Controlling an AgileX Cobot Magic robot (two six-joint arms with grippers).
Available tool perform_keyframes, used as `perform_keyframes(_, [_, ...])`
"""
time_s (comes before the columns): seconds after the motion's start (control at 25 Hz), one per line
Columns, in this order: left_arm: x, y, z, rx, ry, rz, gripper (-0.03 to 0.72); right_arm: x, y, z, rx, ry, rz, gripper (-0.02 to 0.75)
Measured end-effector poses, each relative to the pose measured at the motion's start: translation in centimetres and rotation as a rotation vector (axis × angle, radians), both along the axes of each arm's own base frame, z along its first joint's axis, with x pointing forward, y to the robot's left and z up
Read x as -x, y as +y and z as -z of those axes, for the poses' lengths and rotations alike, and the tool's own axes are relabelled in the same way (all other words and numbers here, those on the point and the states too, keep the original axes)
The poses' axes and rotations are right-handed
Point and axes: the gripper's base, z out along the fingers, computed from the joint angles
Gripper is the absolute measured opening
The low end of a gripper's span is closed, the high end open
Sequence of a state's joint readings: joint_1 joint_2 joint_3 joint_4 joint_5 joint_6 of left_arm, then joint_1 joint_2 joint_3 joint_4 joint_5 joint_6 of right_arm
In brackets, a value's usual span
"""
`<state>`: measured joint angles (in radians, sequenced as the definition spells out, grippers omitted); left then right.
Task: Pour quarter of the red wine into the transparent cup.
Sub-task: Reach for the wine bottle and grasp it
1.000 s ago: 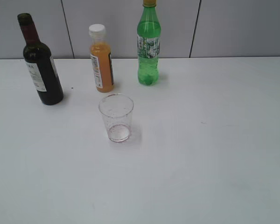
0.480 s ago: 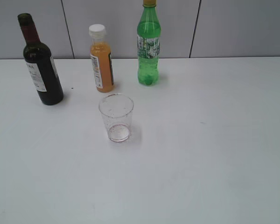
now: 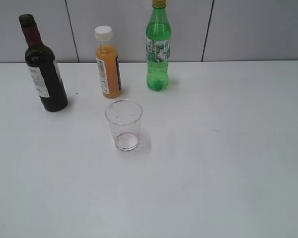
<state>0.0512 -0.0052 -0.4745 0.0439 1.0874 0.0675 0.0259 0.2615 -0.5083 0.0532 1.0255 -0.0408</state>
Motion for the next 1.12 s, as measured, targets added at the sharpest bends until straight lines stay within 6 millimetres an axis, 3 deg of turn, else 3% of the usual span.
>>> perform_keyframes(0.48, [0.0, 0.0, 0.0, 0.0, 0.0, 0.0, 0.582, 4.0, -0.1, -0.4, -0.007, -0.249, -0.001, 0.592])
perform_keyframes(1.12, [0.0, 0.0, 0.0, 0.0, 0.0, 0.0, 0.582, 4.2, -0.1, -0.3, -0.007, -0.256, -0.002, 0.589])
